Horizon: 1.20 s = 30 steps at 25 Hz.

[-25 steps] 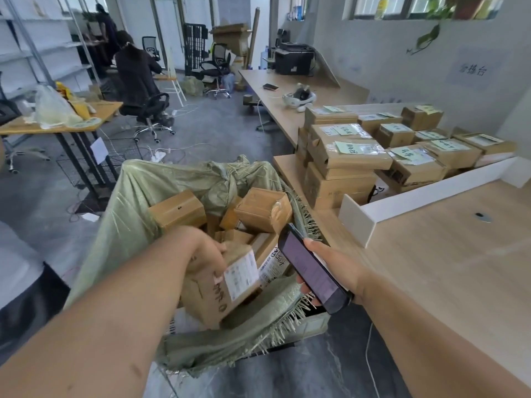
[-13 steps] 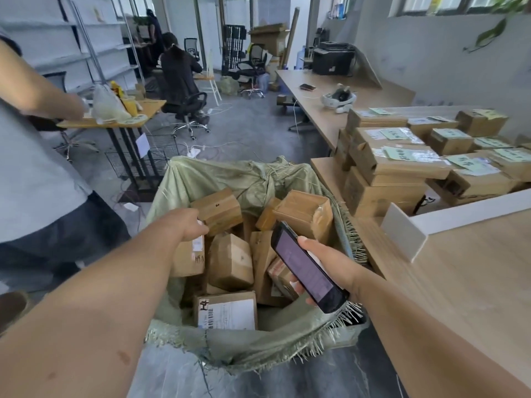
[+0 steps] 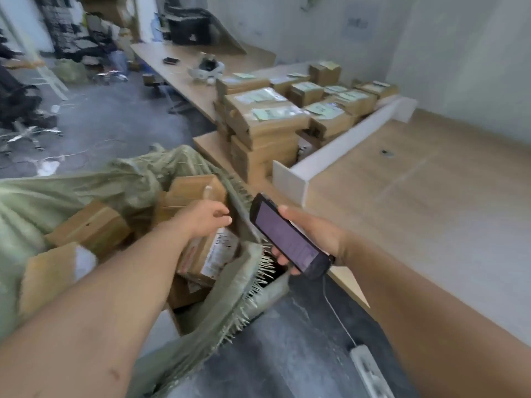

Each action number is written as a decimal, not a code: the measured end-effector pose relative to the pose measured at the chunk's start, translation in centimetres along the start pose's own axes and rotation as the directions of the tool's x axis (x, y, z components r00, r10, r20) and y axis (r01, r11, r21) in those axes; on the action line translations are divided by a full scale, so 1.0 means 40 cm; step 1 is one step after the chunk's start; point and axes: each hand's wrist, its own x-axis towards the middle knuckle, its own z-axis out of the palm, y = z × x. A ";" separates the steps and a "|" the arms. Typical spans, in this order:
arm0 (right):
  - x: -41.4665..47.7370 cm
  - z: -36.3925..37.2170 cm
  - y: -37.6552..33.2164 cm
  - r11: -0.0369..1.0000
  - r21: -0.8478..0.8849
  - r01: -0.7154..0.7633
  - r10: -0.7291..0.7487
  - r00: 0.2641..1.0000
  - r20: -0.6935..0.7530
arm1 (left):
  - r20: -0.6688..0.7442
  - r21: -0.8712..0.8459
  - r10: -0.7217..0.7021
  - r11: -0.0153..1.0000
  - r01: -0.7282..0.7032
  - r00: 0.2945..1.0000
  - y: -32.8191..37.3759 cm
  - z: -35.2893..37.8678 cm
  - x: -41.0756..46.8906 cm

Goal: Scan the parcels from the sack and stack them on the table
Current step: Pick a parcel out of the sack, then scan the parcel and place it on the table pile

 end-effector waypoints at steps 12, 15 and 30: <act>-0.470 -0.285 0.316 0.979 0.198 0.050 0.056 0.866 -0.497 | 0.306 0.056 0.506 0.836 -0.546 0.806 0.629 0.368 0.040; -0.616 -0.302 0.396 0.967 0.240 0.084 0.071 0.818 -0.570 | 0.357 0.033 0.570 0.784 -0.620 0.740 0.758 0.445 -0.031; -1.175 -0.347 0.717 0.915 0.317 0.250 0.114 0.593 -0.797 | 0.474 0.012 0.788 0.441 -0.898 0.393 1.329 0.727 -0.451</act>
